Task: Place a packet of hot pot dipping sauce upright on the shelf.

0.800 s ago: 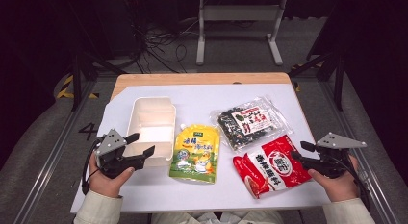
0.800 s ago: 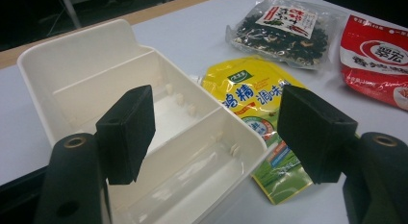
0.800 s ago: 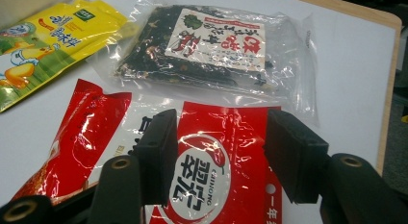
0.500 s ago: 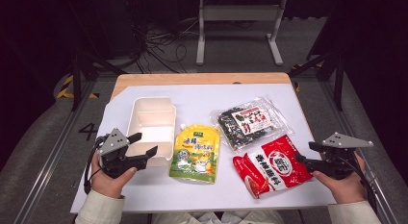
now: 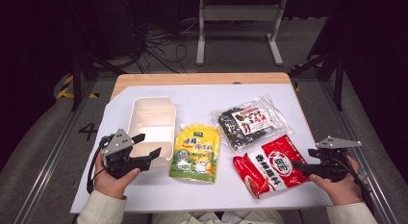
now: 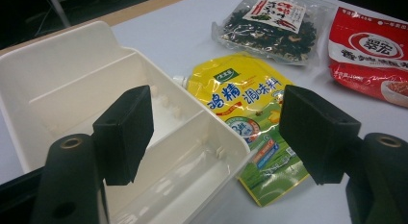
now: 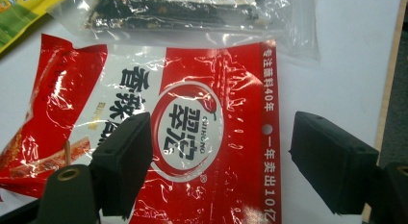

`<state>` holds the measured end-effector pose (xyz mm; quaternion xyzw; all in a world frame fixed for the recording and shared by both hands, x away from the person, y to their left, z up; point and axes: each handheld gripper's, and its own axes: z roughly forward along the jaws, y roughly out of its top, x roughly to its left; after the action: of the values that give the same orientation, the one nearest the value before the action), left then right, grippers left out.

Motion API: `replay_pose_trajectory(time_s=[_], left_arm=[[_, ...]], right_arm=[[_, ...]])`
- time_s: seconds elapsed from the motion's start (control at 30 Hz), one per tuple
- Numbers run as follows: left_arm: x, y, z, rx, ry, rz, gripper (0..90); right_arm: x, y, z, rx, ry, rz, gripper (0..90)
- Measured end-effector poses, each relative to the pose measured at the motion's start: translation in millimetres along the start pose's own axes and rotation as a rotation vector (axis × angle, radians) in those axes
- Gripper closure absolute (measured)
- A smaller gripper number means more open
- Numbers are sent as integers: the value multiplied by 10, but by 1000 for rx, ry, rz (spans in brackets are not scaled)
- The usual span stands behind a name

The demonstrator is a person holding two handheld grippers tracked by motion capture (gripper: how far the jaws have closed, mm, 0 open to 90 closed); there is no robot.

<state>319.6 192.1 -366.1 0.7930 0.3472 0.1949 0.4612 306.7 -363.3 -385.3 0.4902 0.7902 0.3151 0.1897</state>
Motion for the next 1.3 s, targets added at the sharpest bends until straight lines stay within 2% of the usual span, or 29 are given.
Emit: replay_pose_trajectory(time_s=[0.37,0.57,0.83,1.0,1.17,1.23,1.3], left_arm=[[-2,-4,13,6,-6,-4,284],[7,-10,23,10,-7,-4,281],[13,-16,34,14,-12,-5,280],[21,-22,41,16,-15,-10,279],[21,-25,52,19,-13,-11,278],[24,-24,53,20,-12,-5,278],[17,-24,59,19,-11,-4,278]], right_arm=[[-60,-113,169,80,-9,30,195],[-124,-176,286,125,11,67,167],[-112,-212,382,168,13,53,185],[-77,-232,438,196,3,29,217],[-42,-232,440,203,-39,-16,275],[-33,-232,439,202,-40,-16,286],[-2,-224,431,208,-36,-26,357]])
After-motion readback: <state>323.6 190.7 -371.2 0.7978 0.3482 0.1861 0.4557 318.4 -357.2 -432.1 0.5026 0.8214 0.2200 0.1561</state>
